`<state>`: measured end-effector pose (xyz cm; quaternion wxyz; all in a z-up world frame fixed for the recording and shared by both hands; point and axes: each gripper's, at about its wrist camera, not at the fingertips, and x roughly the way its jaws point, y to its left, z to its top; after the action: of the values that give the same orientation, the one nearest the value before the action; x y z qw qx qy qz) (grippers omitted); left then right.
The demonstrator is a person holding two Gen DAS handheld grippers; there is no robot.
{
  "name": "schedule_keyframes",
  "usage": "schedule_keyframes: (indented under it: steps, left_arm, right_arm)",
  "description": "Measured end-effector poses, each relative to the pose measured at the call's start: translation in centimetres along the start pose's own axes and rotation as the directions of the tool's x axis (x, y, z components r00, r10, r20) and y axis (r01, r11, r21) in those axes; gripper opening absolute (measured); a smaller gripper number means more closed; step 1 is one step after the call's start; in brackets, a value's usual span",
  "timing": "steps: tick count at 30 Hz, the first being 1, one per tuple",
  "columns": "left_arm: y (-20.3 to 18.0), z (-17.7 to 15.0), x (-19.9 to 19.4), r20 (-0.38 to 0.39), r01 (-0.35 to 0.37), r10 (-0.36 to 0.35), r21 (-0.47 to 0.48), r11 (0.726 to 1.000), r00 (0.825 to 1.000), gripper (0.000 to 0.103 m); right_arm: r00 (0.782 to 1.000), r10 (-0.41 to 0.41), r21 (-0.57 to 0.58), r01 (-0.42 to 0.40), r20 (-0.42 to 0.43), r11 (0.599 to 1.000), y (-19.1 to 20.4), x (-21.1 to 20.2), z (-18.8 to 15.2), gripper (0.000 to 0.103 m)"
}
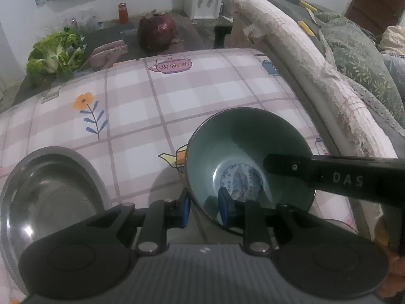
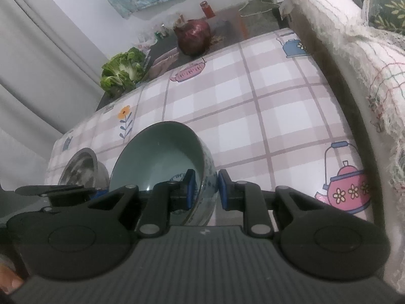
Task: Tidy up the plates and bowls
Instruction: 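Carry the green bowl with the right tool toward the held steel bowl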
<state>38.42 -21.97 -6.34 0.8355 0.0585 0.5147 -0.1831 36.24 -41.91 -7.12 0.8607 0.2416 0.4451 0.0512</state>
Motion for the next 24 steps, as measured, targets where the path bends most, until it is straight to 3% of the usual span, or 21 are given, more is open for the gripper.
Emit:
schedule_keyframes:
  steps: [12, 24]
  left_arm:
    - [1.8, 0.1, -4.1, 0.072, -0.007, 0.009, -0.028, 1.0, 0.997, 0.024]
    - [8.5, -1.5, -8.4, 0.124, -0.06, 0.074, -0.117, 0.991, 0.99, 0.024]
  right_arm:
    - [0.999, 0.006, -0.051, -0.004, 0.033, 0.999, 3.9, -2.4, 0.8, 0.019]
    - [0.998, 0.065, -0.129, -0.063, 0.016, 0.99, 11.8, -1.2, 0.9, 0.019]
